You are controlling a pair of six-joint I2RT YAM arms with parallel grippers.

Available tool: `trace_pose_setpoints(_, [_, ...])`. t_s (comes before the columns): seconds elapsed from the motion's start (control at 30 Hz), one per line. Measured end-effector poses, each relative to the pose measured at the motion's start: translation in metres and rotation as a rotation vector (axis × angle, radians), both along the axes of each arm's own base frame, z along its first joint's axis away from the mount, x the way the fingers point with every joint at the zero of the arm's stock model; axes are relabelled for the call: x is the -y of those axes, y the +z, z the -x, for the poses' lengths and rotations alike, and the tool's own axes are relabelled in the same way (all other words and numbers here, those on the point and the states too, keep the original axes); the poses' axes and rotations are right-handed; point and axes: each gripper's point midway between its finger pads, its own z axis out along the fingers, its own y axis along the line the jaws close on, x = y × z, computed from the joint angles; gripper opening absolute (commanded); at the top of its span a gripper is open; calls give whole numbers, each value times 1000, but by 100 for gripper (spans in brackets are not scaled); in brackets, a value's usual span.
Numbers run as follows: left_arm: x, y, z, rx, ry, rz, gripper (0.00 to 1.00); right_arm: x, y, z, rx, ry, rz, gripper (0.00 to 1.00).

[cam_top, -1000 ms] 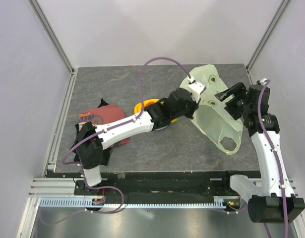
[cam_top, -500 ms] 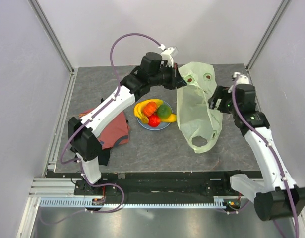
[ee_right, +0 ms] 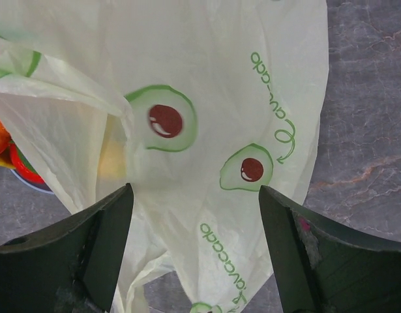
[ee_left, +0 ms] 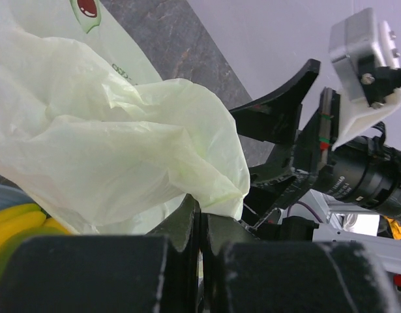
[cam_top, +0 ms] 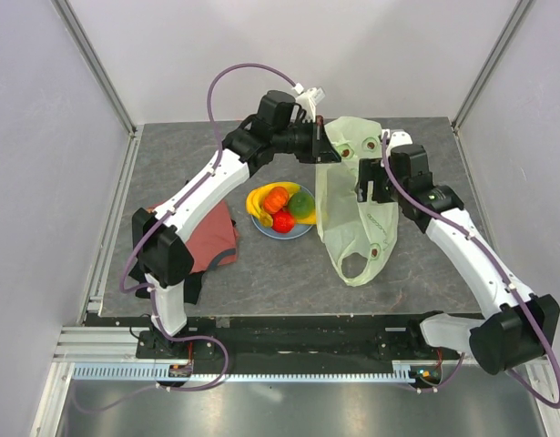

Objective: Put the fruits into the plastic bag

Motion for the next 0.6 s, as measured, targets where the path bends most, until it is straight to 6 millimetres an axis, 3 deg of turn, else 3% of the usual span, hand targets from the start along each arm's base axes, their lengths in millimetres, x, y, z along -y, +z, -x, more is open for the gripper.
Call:
trace_pose_setpoints(0.27, [-7, 3, -10, -20, 74, -9, 1, 1, 32, 8, 76, 3, -32, 88])
trace_pose_setpoints(0.33, [-7, 3, -10, -21, 80, -11, 2, 1, 31, 7, 76, 0, -32, 88])
trace_pose_setpoints(0.43, [-8, 4, -10, -23, 81, -13, 2, 5, 13, 2, 39, -34, -10, 85])
trace_pose_setpoints(0.53, [-10, 7, -10, -25, 79, -10, 2, 9, -10, -3, -20, -61, 31, 72])
trace_pose_setpoints(0.6, [-13, 9, -11, -29, 73, -6, 1, 12, -18, -6, -39, -70, 54, 49])
